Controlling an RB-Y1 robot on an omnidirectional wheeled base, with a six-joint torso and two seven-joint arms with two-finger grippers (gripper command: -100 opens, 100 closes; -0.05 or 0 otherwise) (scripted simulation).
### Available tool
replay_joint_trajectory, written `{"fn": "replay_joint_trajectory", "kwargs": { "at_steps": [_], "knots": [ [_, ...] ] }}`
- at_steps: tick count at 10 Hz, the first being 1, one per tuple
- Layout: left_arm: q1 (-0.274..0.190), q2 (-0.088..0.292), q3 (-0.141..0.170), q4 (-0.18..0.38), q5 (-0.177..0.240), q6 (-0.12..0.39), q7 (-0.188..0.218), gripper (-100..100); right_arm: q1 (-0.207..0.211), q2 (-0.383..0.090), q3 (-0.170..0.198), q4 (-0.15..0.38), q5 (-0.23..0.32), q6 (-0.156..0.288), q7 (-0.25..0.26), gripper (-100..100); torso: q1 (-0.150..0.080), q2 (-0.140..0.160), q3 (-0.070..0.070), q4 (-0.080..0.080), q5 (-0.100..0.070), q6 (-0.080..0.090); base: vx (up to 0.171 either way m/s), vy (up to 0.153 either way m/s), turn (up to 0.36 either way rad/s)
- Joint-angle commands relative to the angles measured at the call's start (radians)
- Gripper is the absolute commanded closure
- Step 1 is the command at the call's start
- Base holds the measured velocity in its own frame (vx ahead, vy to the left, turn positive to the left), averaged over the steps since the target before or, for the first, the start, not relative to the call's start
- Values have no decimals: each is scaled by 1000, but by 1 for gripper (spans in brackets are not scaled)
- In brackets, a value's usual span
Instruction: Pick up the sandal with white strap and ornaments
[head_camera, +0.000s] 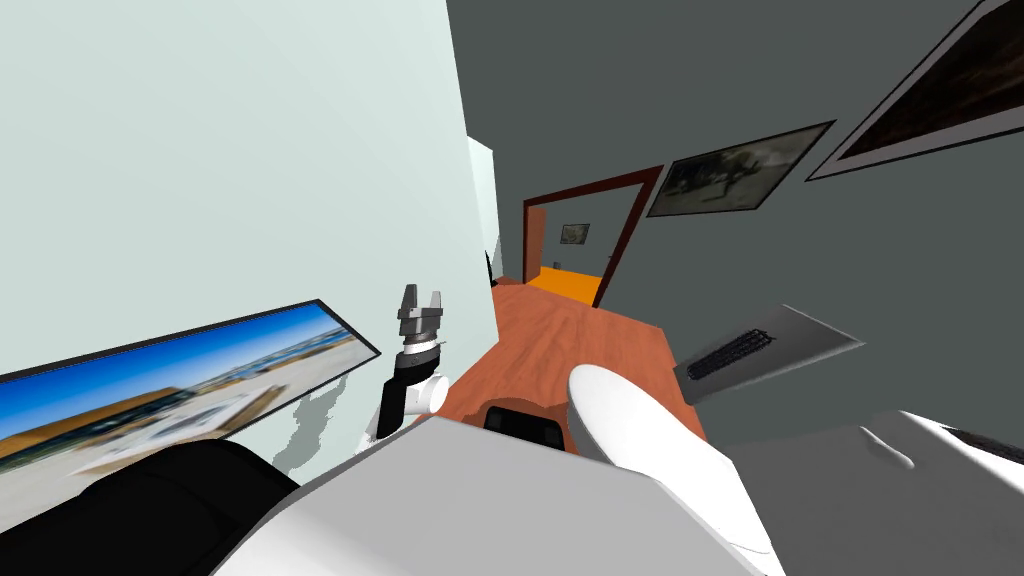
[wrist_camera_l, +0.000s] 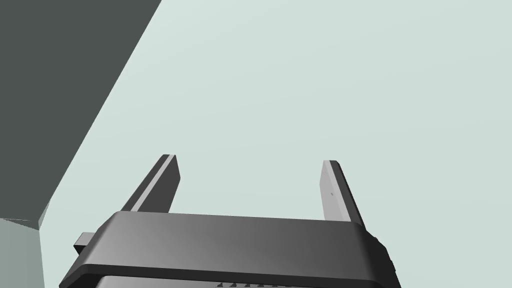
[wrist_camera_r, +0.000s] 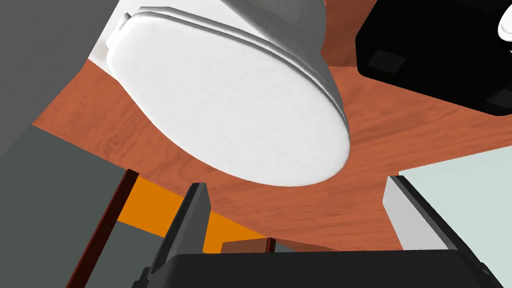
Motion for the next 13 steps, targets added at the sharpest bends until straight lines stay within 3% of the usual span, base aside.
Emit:
{"fn": "replay_joint_trajectory", "kwargs": {
  "at_steps": [1, 7, 9, 10, 12, 13],
  "knots": [
    [0, 0, 0, 0, 0, 0, 0, 0, 19, -50, 6, 50, 24, -20, 31, -100, 0, 0, 0, 0, 0, 0, 93, 66, 219],
    [0, 0, 0, 0, 0, 0, 0, 0, 37, -219, 37, 219, 90, -71, 102, -100, -2, 0, 0, 0, 0, 0, 91, 29, 152],
    [0, 0, 0, 0, 0, 0, 0, 0, 37, -229, 37, 246, 90, -71, 102, -100, -3, 1, 1, 0, -1, 1, 40, -8, 26],
    [0, 0, 0, 0, 0, 0, 0, 0, 41, -272, 48, 291, 110, -86, 121, -100, -2, 4, 2, 1, -1, 1, 32, -9, 126],
    [0, 0, 0, 0, 0, 0, 0, 0, 41, -272, 48, 297, 110, -86, 121, -100, -3, 3, 2, 1, -1, 1, 29, -13, 43],
    [0, 0, 0, 0, 0, 0, 0, 0, 46, -312, 60, 330, 130, -99, 138, -100, -3, 4, 3, 1, -1, 1, 29, -18, 101]
  ]
}}
